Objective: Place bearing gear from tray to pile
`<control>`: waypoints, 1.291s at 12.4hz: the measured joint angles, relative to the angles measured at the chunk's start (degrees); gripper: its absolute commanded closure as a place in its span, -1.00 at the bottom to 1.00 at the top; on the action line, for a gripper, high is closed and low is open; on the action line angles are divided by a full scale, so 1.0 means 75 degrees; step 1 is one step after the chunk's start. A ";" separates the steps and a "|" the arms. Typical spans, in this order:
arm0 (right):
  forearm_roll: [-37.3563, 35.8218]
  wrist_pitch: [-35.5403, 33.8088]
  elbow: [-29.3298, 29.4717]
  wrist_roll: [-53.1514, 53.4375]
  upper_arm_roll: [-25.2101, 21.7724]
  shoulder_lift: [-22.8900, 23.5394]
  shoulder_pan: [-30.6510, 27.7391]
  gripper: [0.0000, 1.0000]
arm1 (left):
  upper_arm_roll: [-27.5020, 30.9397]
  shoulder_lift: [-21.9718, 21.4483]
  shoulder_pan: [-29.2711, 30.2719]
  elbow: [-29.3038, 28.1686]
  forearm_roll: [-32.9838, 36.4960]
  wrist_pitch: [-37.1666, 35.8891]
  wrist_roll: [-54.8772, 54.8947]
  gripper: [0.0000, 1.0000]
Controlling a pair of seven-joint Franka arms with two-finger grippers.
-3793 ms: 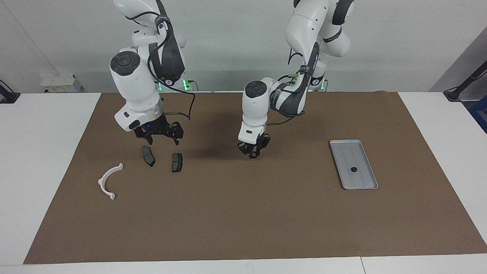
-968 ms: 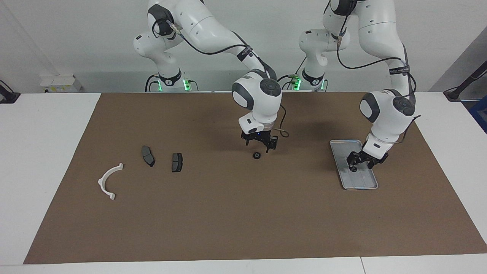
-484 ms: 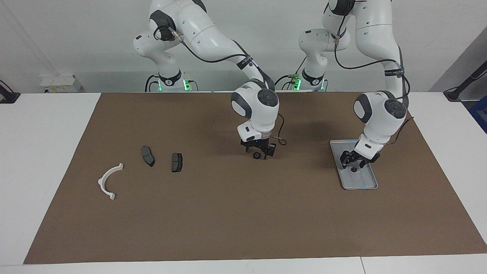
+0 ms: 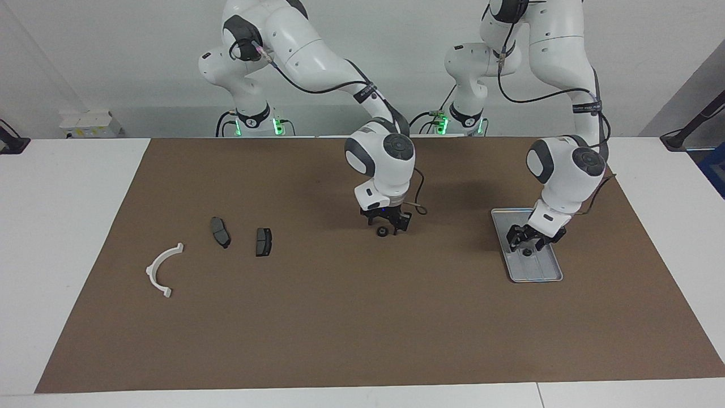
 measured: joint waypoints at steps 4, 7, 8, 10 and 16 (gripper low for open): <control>0.0003 0.0013 0.0009 -0.0001 -0.0001 -0.0011 -0.0067 0.01 | 0.0000 0.0040 0.0000 0.0000 0.0000 0.0121 0.0000 -0.35; 0.0004 0.0054 0.0018 -0.0002 0.0003 -0.0017 -0.0099 0.89 | 0.0000 0.0041 0.0000 0.0000 0.0000 0.0142 0.0000 0.79; 0.0005 0.0064 0.0023 -0.0002 0.0004 -0.0027 -0.0101 1.00 | 0.0000 0.0041 0.0000 0.0000 0.0000 0.0146 0.0000 1.00; 0.0005 0.0064 0.0021 -0.0002 0.0003 -0.0029 -0.0106 1.00 | 0.0016 0.0038 0.0001 0.0013 0.0000 0.0161 0.0000 1.00; -0.0028 -0.0784 0.0623 -0.0328 -0.0068 -0.0058 -0.0451 1.00 | 0.0018 0.0024 -0.0001 0.1263 -0.0002 -0.1771 0.0000 1.00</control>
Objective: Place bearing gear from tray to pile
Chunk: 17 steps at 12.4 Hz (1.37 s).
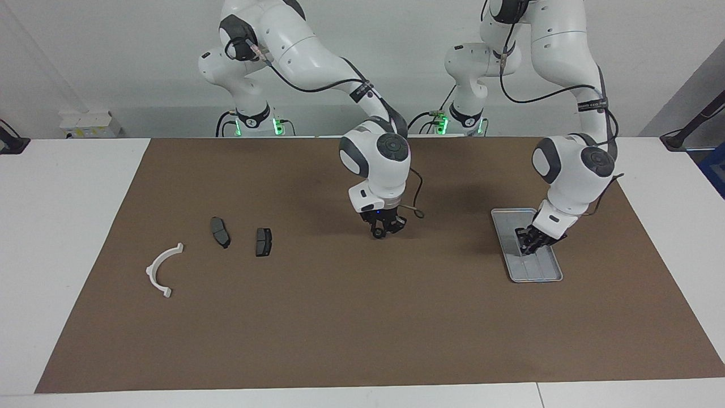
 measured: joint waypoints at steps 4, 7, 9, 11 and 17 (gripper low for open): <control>-0.0028 -0.1260 0.0805 -0.3854 -0.0058 -0.0329 -0.1836 1.00 | -0.0041 -0.0298 -0.0168 0.2096 -0.0057 -0.2663 -0.0690 1.00; -0.0019 -0.1312 0.0800 -0.7308 -0.0070 -0.0418 -0.3443 1.00 | -0.0142 -0.0366 -0.2356 0.2031 0.0593 -0.2467 -0.4313 1.00; -0.0017 -0.1085 0.0744 -0.8716 -0.0063 -0.0375 -0.4120 1.00 | -0.0179 -0.0309 -0.3708 0.1947 0.0721 -0.2232 -0.6166 1.00; -0.0016 -0.0737 0.0532 -0.9352 -0.0051 -0.0296 -0.4543 1.00 | -0.0168 -0.0182 -0.4440 0.1670 0.0739 -0.1649 -0.7146 1.00; -0.0016 0.0697 -0.0250 -0.9729 -0.0022 0.0051 -0.4846 1.00 | -0.0137 0.1020 -0.4934 0.1291 0.0765 -0.0093 -0.7837 1.00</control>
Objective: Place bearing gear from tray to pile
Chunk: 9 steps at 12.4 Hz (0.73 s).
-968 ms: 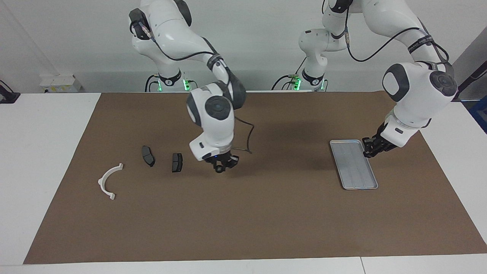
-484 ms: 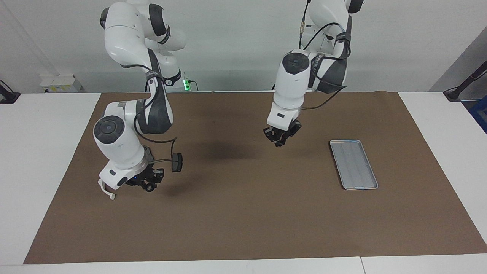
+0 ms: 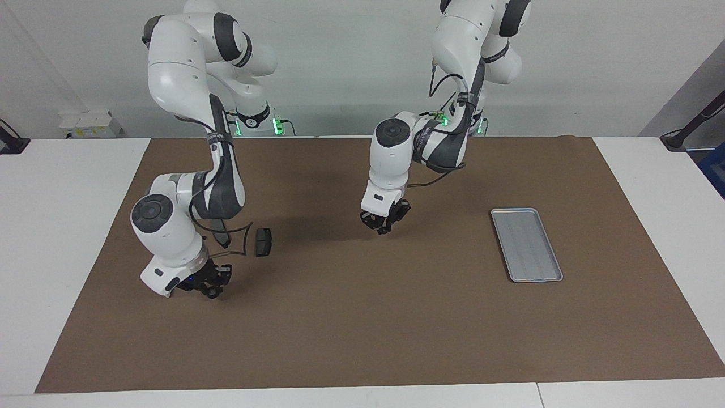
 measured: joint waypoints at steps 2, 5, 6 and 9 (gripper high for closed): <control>0.0000 0.0185 -0.0100 0.0000 0.0010 0.0055 0.0000 1.00 | 0.0020 0.0072 -0.0015 -0.0342 0.0020 0.0533 -0.0007 1.00; 0.0001 0.0186 -0.0124 0.0000 0.0013 0.0055 0.0000 0.67 | 0.0028 0.0074 -0.0020 -0.0710 0.0116 0.0935 -0.0011 1.00; 0.0003 0.0186 -0.0124 0.0000 0.0014 0.0055 0.0000 0.14 | 0.0028 0.0074 -0.0022 -0.0809 0.0122 0.1052 -0.0011 1.00; 0.0013 0.0186 -0.0127 0.0000 0.0014 0.0054 0.0000 -0.82 | 0.0029 0.0062 -0.0024 -0.0873 0.0135 0.1142 -0.0011 -1.00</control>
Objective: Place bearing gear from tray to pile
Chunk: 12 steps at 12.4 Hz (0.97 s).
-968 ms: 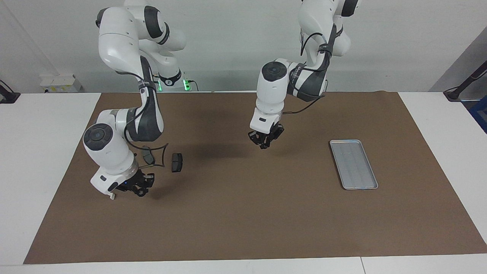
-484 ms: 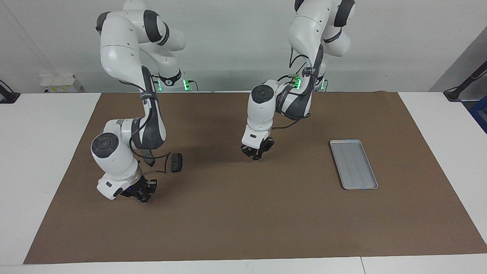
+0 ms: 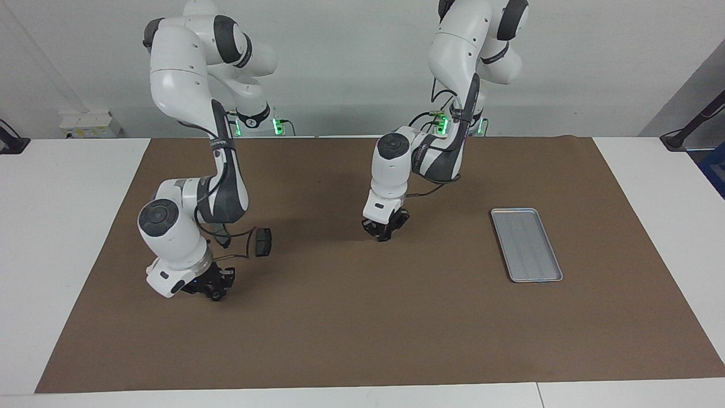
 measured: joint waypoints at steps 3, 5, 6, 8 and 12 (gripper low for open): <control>0.0005 0.0000 0.0000 0.0000 0.0011 -0.0005 0.0006 -0.98 | 0.0078 -0.0054 0.0012 0.0125 0.0032 -0.0319 0.0026 -1.00; 0.0015 -0.0042 0.0006 0.0095 0.0022 -0.0051 0.0067 -1.00 | 0.0197 -0.0443 0.0304 0.0541 0.0042 -0.1055 0.0460 -1.00; 0.0017 -0.0170 0.0022 0.0282 0.0063 -0.0114 0.0092 -1.00 | 0.0236 -0.0870 0.0637 0.0709 0.0048 -0.1361 0.0832 -1.00; 0.0034 -0.0547 0.0090 0.1074 0.0140 -0.0325 0.0367 -1.00 | 0.0293 -0.1863 0.1661 0.0942 0.0079 -0.2033 0.1977 -1.00; 0.0052 -0.1354 0.0575 0.5324 0.0215 -0.0646 0.2308 -1.00 | 0.0364 -0.2790 0.4268 0.2021 0.0067 -0.3249 0.4907 -1.00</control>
